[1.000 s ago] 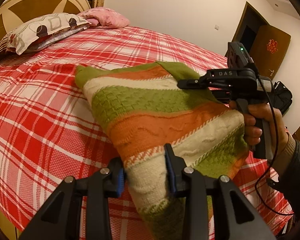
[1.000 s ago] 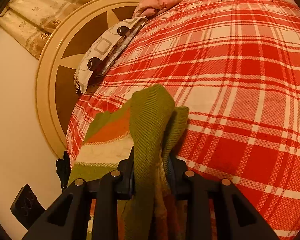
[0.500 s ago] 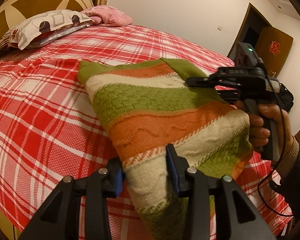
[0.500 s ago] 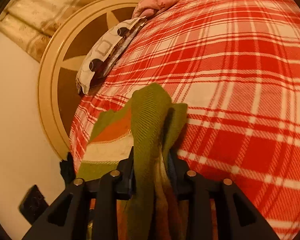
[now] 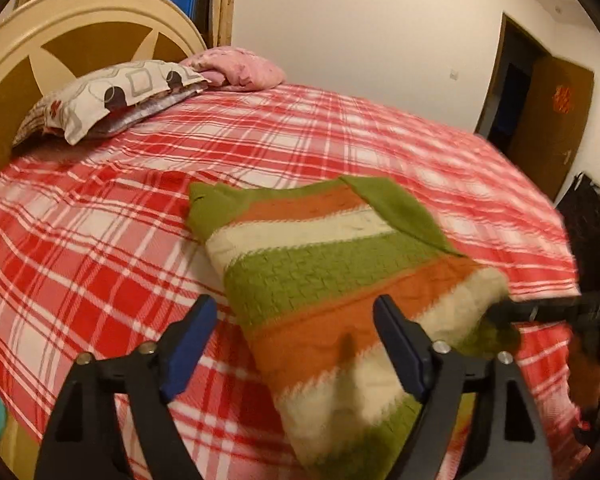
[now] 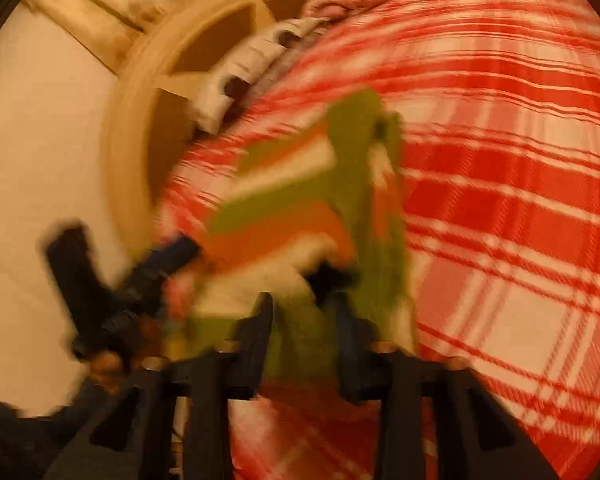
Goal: Fold small clothes
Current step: 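Open the right gripper and pull both grippers back from the sweater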
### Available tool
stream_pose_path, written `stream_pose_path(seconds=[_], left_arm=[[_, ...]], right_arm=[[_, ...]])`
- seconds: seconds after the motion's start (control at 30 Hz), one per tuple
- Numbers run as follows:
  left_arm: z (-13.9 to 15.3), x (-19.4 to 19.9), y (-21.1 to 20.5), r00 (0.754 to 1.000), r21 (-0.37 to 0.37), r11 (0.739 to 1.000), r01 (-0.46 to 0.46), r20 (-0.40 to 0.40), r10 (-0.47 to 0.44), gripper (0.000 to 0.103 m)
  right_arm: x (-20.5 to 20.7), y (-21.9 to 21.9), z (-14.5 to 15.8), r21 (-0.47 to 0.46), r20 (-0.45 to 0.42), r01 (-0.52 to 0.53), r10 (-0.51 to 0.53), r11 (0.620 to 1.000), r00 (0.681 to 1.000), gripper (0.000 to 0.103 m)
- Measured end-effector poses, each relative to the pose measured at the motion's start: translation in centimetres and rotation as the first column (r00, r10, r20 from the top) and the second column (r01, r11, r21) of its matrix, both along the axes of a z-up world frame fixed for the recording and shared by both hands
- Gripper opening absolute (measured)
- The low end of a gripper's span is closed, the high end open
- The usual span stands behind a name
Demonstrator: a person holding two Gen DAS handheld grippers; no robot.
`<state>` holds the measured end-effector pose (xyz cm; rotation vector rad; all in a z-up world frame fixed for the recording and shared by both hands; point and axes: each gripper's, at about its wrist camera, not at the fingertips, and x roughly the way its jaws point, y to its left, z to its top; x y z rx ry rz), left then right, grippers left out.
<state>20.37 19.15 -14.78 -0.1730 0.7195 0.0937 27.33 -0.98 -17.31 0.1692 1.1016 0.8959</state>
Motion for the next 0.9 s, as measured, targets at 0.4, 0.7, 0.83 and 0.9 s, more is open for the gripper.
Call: stream_pose_path(seconds=[0.4,0.7,0.83,0.9], left_arm=[[-0.6,-0.9,-2.1,1.000,0.102,0.994,0.024,-0.002,-0.024,0.089],[-3.1,0.8,0.0,0.994,0.020,0.998,-0.062,-0.090,0.064,0.103],[-1.9,-0.7,-0.1,0.993,0.010,0.998,-0.061,-0.103,0.061,0.102],[-0.9,-1.9,-0.5,0.995,0.027,0.999,-0.046,-0.091,0.048,0.102]], right_arm=[[-1.7,-2.0,3.7,0.012,0.162,0.169,-0.169,0.985,0.972,0.010],[1.6,2.7,-0.9,-0.061,0.029,0.099,-0.097,0.993,0.995,0.041],[0.0,1.2,1.2,-0.020,0.075,0.127,-0.125,0.992,0.989,0.043],[-1.7,0.2,2.9,-0.026,0.137,0.165,-0.160,0.986,0.978,0.043]])
